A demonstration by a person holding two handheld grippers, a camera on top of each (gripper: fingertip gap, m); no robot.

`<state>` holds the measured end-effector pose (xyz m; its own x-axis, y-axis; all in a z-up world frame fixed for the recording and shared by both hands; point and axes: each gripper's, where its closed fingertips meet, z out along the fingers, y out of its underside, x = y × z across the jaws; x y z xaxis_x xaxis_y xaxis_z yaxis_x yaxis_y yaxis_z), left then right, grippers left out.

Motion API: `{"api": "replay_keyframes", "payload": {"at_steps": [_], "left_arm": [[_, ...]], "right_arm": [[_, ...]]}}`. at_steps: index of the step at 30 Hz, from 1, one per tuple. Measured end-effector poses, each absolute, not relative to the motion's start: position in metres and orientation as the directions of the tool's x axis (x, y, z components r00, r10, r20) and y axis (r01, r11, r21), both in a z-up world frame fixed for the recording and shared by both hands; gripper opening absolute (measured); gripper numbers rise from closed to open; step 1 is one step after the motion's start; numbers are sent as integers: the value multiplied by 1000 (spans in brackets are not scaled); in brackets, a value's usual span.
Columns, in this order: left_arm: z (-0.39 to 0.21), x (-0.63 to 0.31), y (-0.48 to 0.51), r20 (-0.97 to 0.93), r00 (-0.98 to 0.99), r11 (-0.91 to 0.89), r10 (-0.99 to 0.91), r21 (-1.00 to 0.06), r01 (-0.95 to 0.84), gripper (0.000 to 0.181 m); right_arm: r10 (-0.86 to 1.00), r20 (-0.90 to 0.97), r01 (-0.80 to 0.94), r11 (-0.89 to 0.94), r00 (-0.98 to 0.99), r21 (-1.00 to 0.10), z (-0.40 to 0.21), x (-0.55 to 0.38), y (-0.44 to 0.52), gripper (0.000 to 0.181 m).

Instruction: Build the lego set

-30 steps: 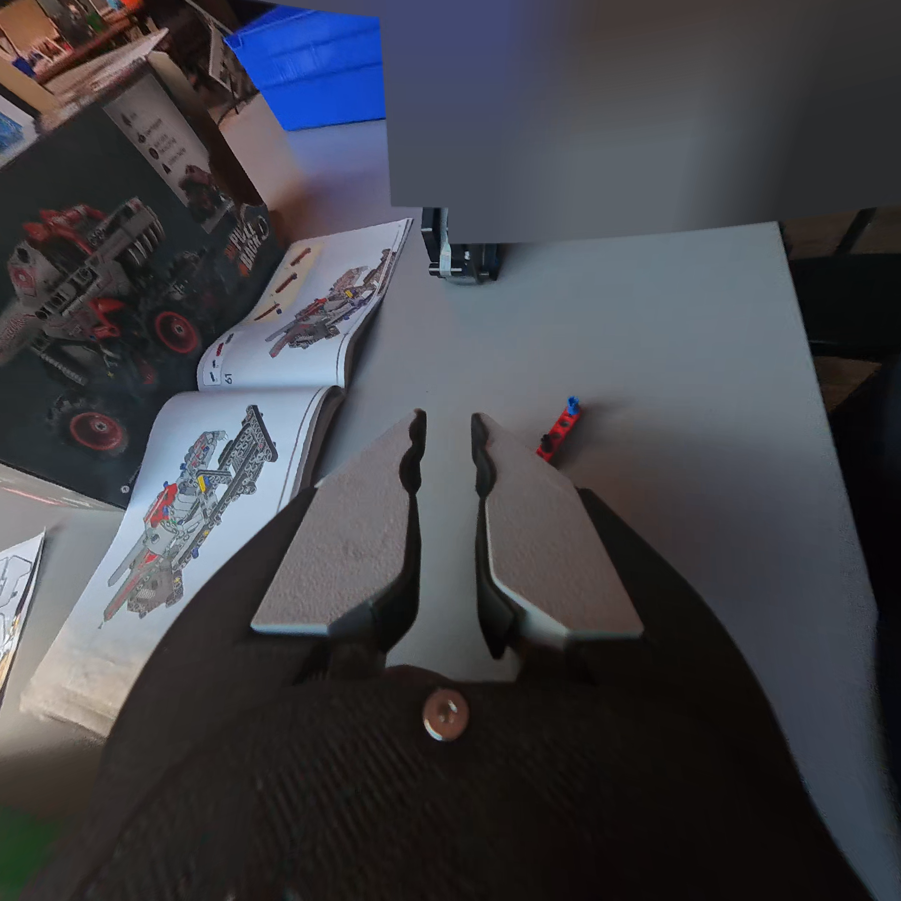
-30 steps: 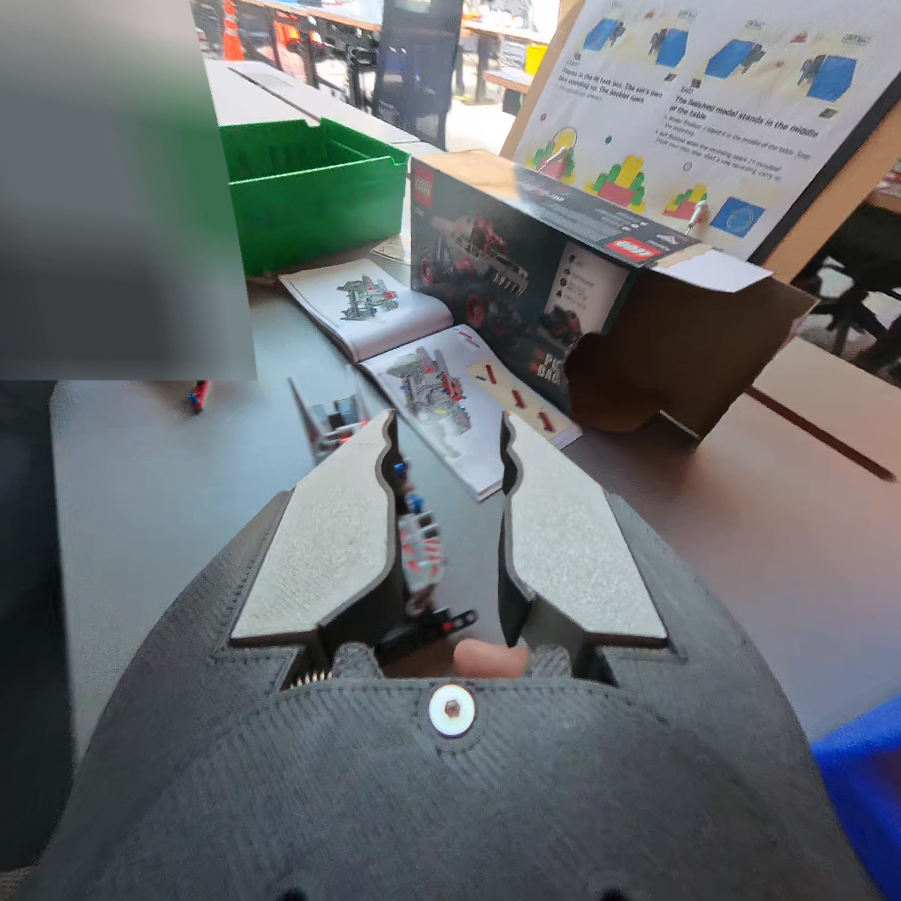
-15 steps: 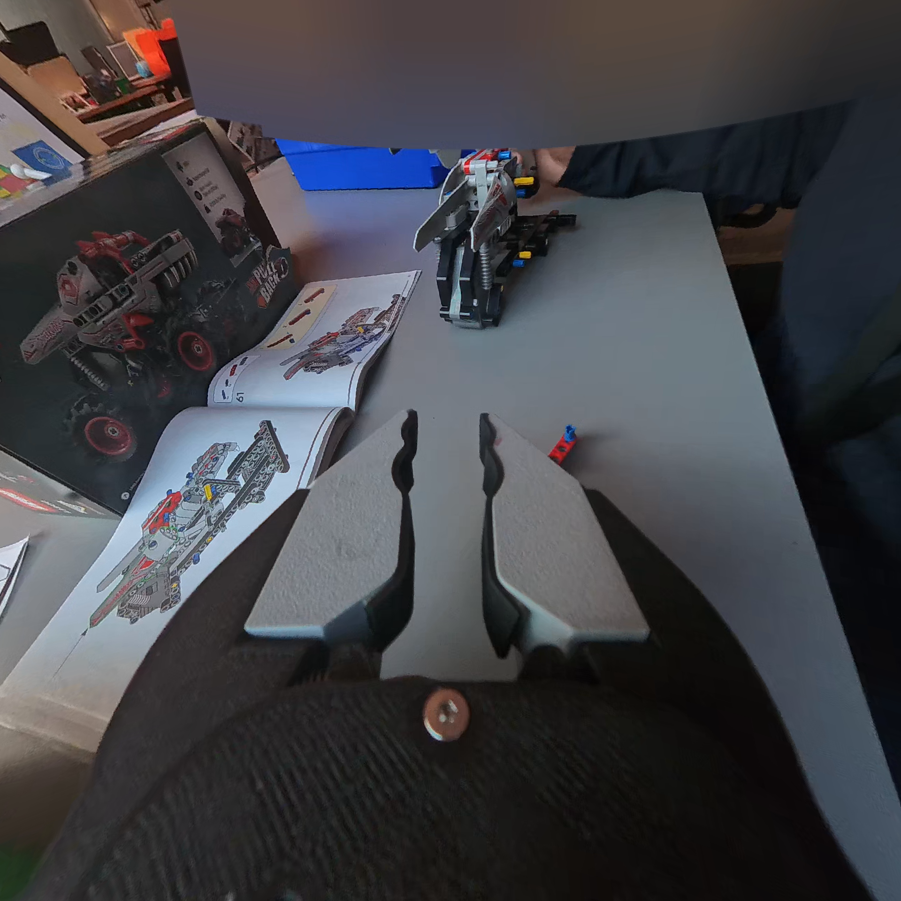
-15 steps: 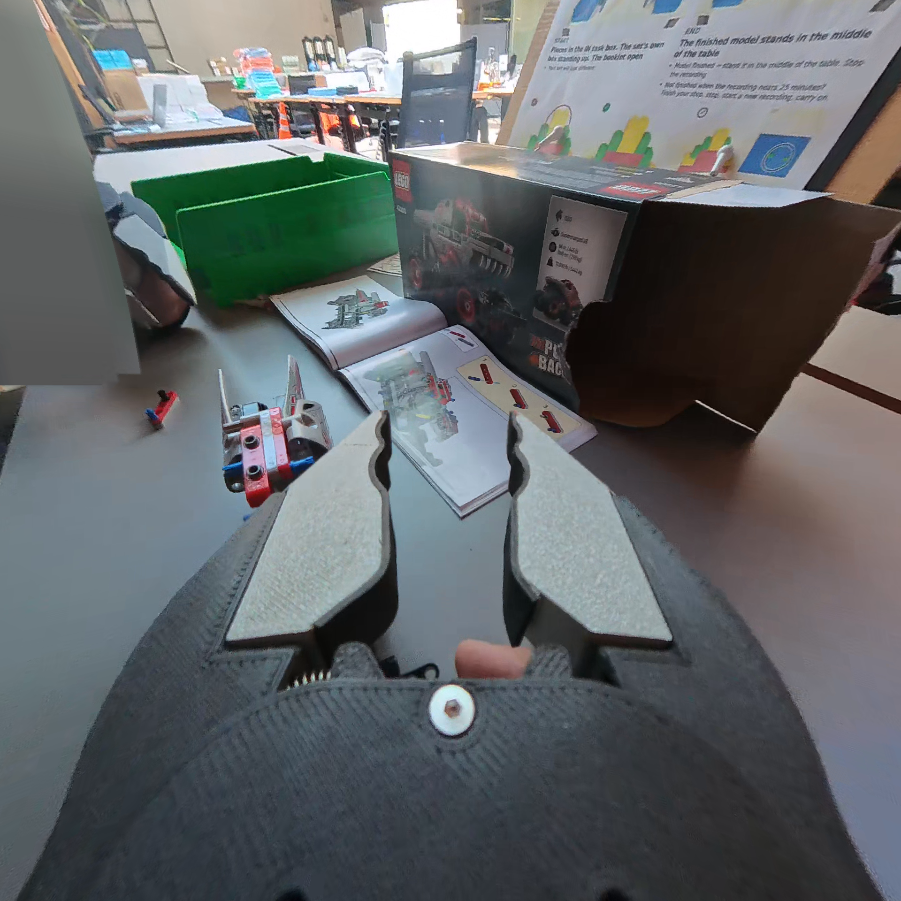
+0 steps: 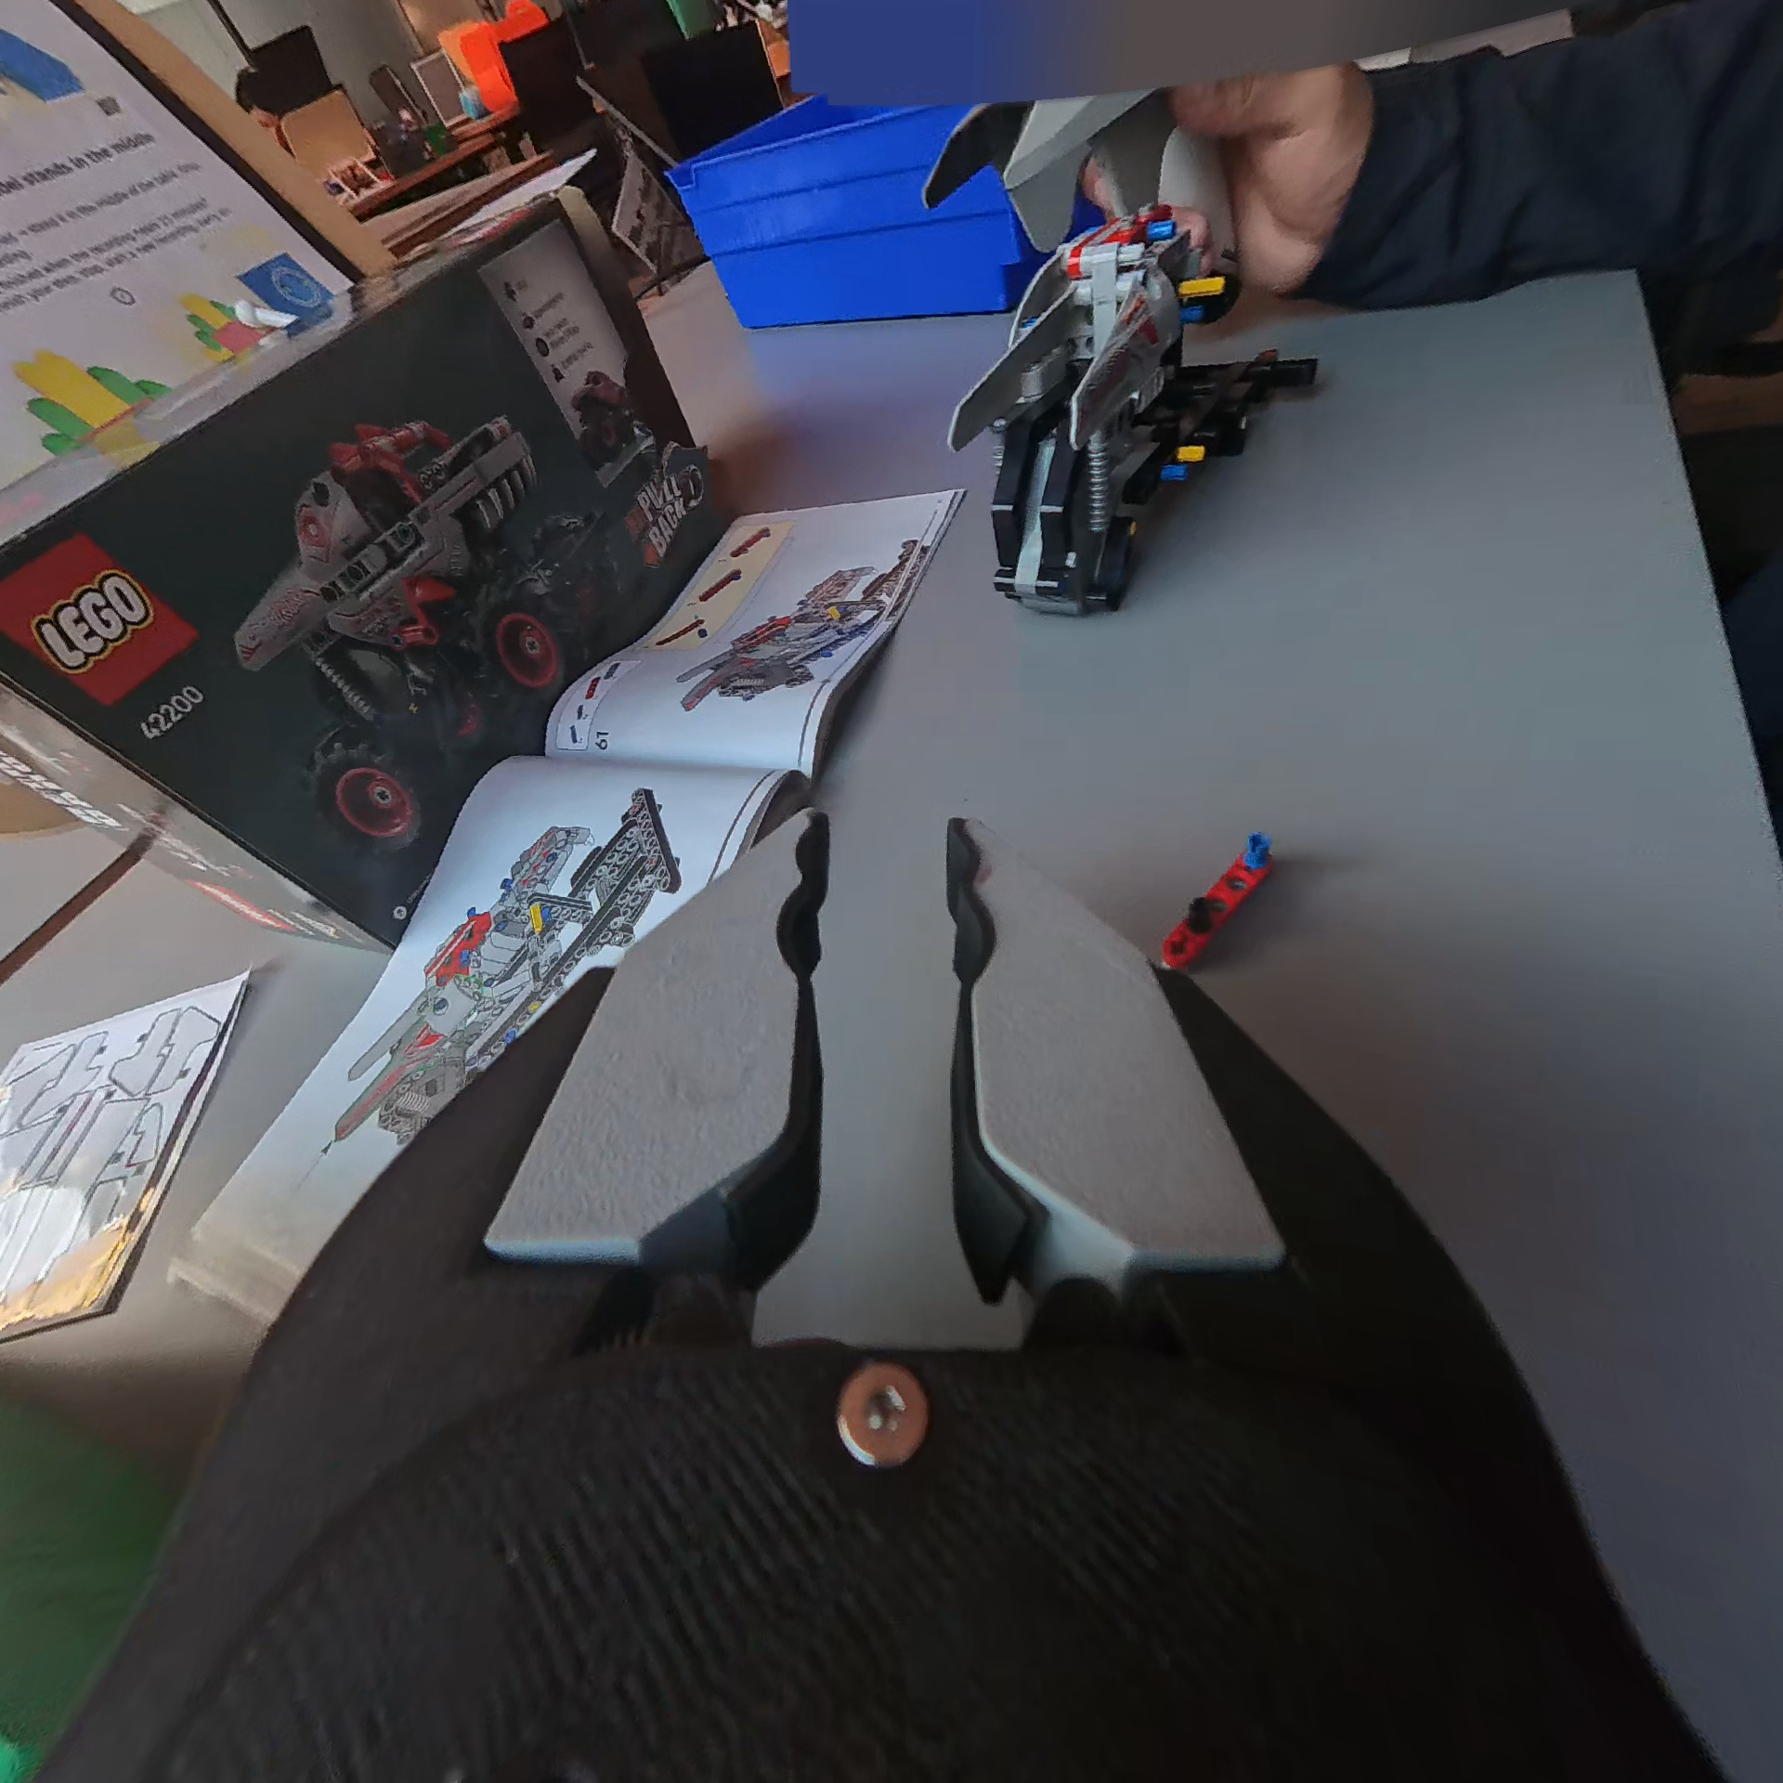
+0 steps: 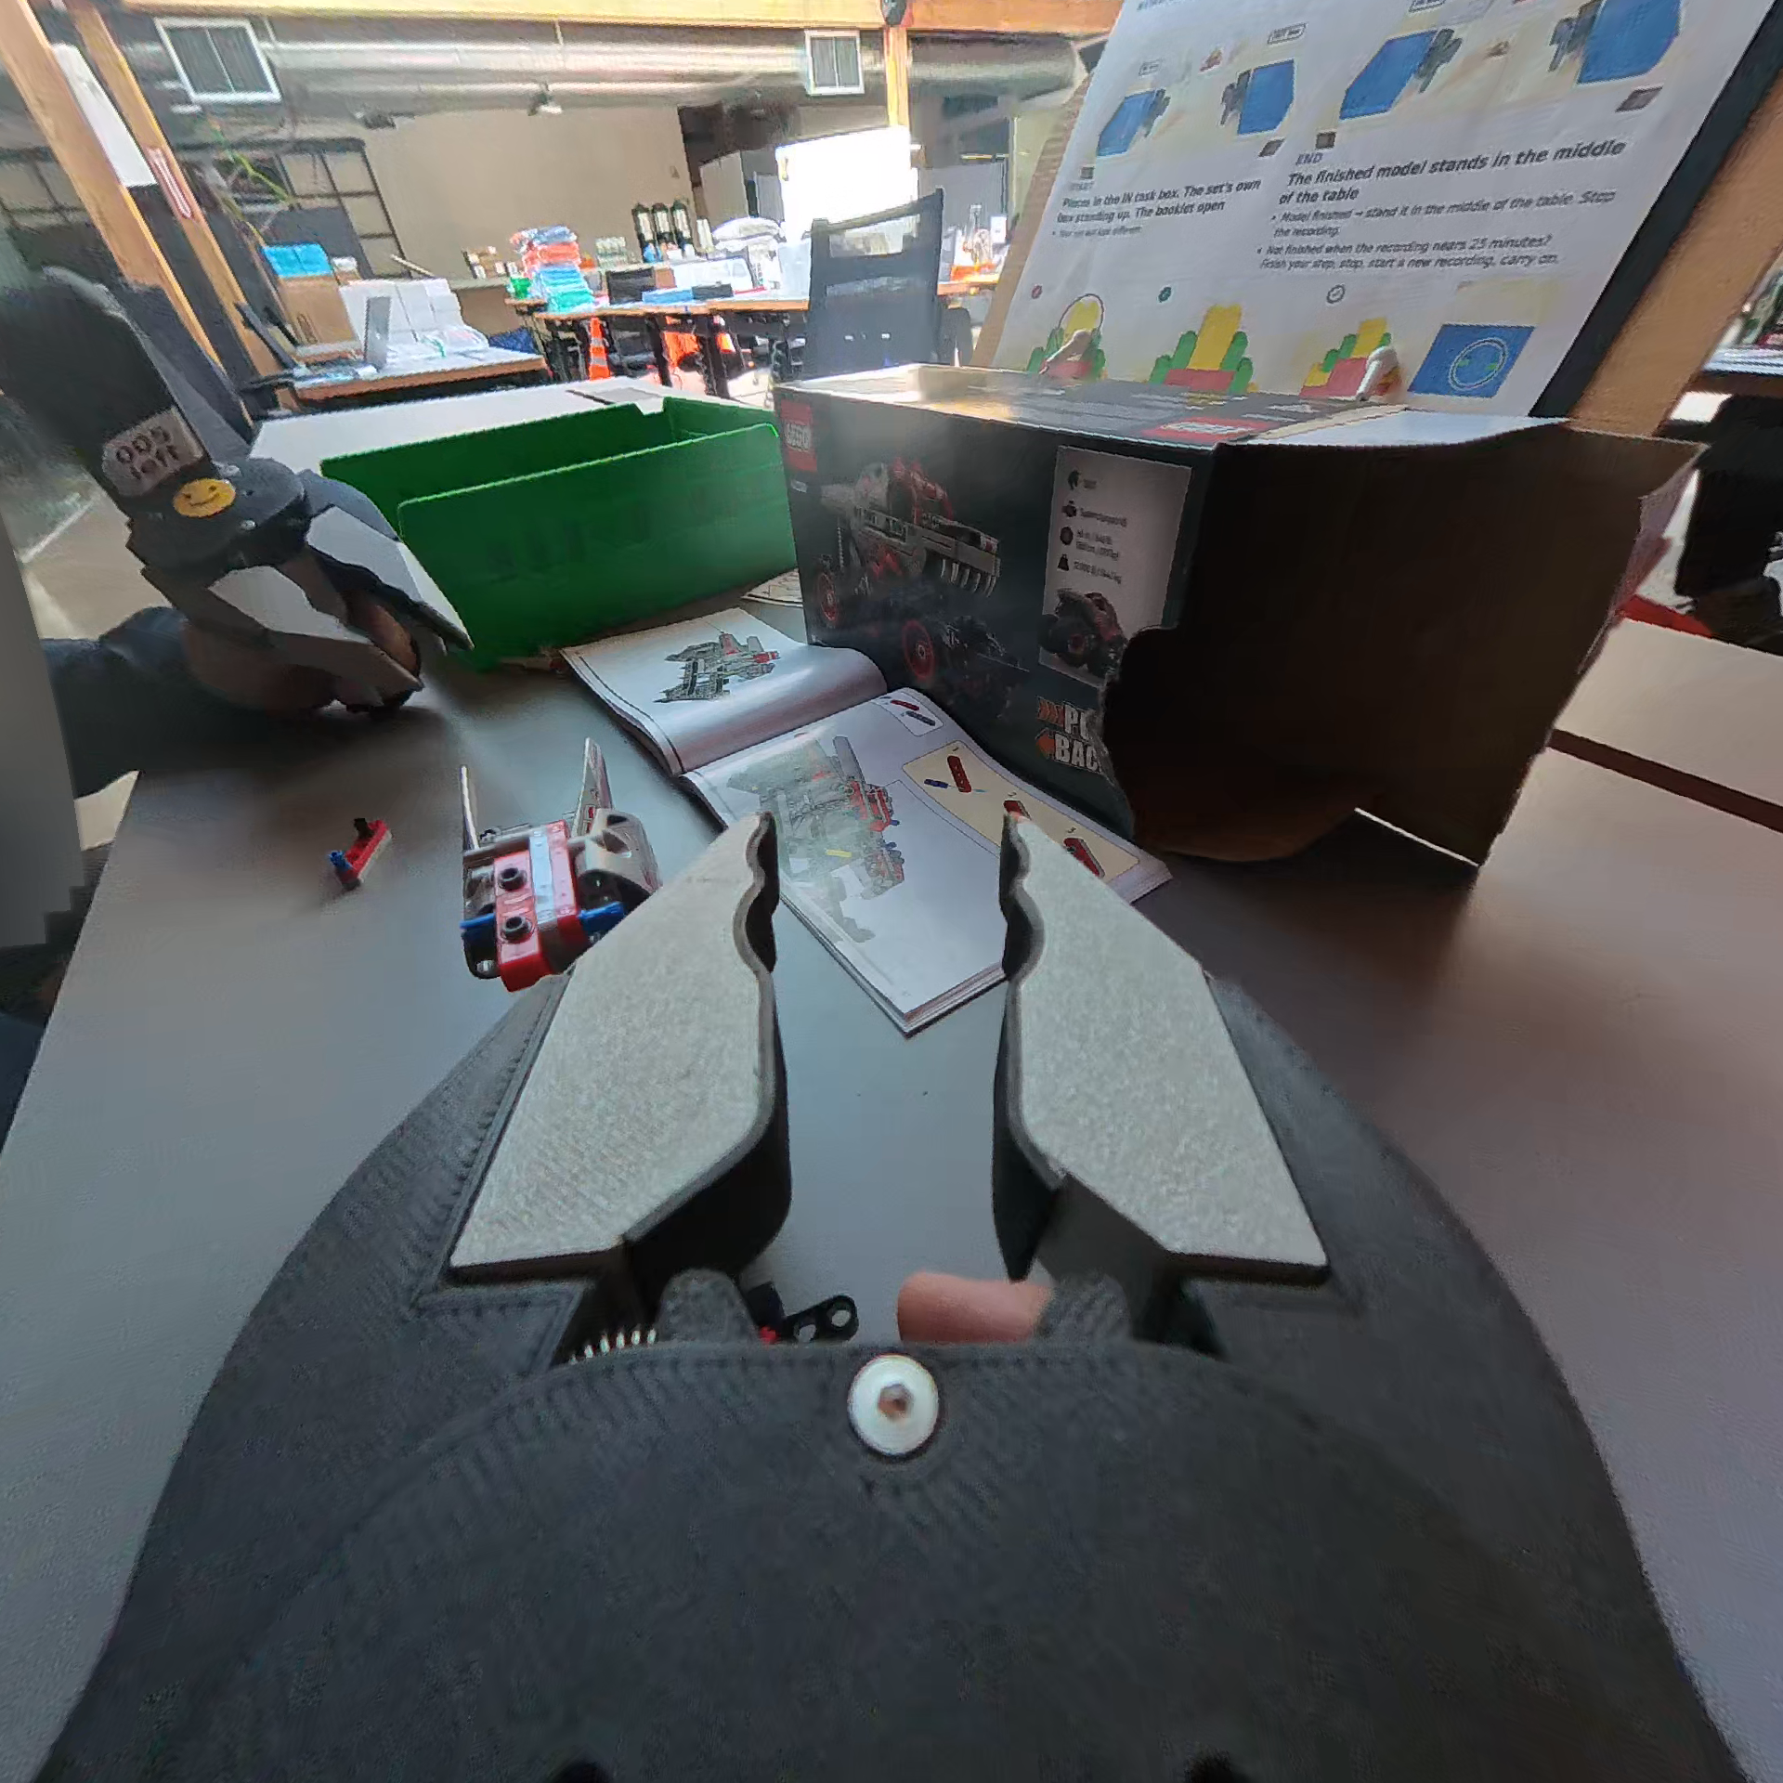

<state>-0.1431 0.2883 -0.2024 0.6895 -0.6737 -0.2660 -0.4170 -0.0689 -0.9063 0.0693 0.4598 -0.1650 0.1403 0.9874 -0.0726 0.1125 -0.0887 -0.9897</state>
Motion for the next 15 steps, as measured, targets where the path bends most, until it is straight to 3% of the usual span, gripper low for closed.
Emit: {"api": "replay_keyframes", "payload": {"at_steps": [6, 15], "left_arm": [[-199, -138, 288, -227, 686, -71, -692, -923, -377, 22], [-198, -136, 278, -186, 634, -68, -751, -932, -355, 27]], "right_arm": [[985, -124, 74, -134, 123, -988, -167, 65, 462, 44], [989, -51, 75, -62, 138, -995, -157, 65, 458, 45]]}}
